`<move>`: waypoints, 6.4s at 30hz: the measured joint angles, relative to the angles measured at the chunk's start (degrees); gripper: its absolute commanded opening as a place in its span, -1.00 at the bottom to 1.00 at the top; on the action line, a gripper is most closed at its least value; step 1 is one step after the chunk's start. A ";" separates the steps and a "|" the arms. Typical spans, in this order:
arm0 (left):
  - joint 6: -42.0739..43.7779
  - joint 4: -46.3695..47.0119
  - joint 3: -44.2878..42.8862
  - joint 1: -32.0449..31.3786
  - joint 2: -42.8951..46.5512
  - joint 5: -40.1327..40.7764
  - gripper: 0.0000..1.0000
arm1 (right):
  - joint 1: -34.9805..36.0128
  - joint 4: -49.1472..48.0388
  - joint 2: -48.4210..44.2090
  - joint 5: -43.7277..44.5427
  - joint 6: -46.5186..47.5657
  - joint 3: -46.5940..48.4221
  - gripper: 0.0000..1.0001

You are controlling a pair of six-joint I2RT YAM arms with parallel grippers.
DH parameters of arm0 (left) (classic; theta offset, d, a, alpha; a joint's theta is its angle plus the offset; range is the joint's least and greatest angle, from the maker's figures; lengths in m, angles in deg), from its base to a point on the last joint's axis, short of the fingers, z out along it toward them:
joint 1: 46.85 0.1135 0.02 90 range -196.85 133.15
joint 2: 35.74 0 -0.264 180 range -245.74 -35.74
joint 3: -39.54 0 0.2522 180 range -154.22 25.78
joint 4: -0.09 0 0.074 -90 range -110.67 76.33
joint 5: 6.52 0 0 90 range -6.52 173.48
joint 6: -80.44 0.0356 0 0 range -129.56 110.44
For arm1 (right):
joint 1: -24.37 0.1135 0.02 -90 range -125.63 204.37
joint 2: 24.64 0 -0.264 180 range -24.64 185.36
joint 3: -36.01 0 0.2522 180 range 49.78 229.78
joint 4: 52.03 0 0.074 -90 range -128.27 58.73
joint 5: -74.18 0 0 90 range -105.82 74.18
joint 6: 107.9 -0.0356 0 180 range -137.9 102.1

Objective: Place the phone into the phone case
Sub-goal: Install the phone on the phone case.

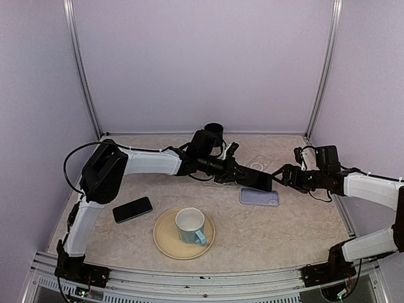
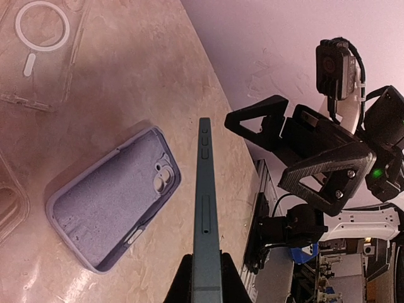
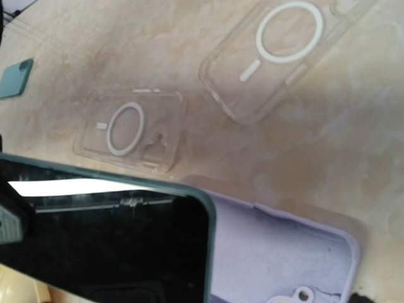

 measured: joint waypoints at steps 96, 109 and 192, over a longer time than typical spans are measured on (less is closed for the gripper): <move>-18.03 3.34 -10.82 0.09 -15.39 -5.77 -1.00 | 1.64 -14.80 17.51 -4.63 -0.92 -3.91 0.99; -17.66 4.15 -9.77 0.11 -15.39 -5.99 -1.00 | 3.43 -14.43 17.68 -2.54 -0.70 -3.37 0.99; -28.00 17.79 6.08 0.74 -9.68 -5.95 -1.00 | 9.18 -13.81 23.89 0.92 -0.85 3.74 0.99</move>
